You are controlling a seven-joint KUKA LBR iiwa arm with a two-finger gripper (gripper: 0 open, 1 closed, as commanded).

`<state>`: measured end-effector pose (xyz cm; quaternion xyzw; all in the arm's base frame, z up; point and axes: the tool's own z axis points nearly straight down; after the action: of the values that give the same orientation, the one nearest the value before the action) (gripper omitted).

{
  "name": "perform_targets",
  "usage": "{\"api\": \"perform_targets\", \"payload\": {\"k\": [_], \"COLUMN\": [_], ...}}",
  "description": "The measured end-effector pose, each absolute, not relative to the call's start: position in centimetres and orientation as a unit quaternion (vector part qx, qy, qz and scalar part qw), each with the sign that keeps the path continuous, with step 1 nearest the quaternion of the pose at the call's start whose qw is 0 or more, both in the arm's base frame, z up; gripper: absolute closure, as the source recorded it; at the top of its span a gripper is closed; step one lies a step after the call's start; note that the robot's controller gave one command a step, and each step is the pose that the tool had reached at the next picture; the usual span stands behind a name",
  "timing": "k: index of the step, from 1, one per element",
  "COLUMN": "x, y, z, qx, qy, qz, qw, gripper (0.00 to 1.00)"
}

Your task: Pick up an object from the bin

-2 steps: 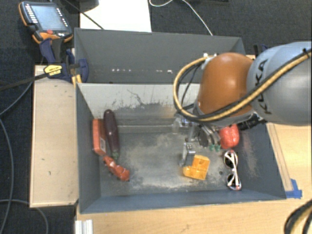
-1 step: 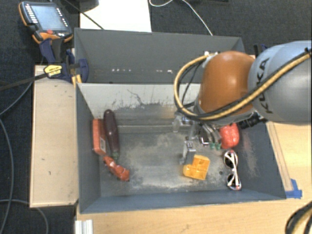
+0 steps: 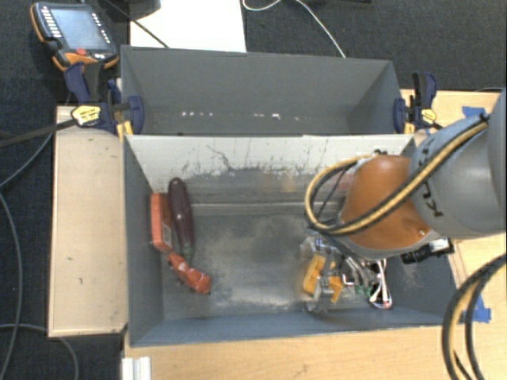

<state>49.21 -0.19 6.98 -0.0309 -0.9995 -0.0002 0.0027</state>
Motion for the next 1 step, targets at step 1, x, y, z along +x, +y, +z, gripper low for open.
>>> {"api": "perform_targets", "payload": {"k": [1], "x": [51.49], "y": [-2.33], "z": [12.89], "qx": [0.059], "qy": [-0.998], "qz": [0.000], "qw": [-0.004], "gripper": [0.00]}}
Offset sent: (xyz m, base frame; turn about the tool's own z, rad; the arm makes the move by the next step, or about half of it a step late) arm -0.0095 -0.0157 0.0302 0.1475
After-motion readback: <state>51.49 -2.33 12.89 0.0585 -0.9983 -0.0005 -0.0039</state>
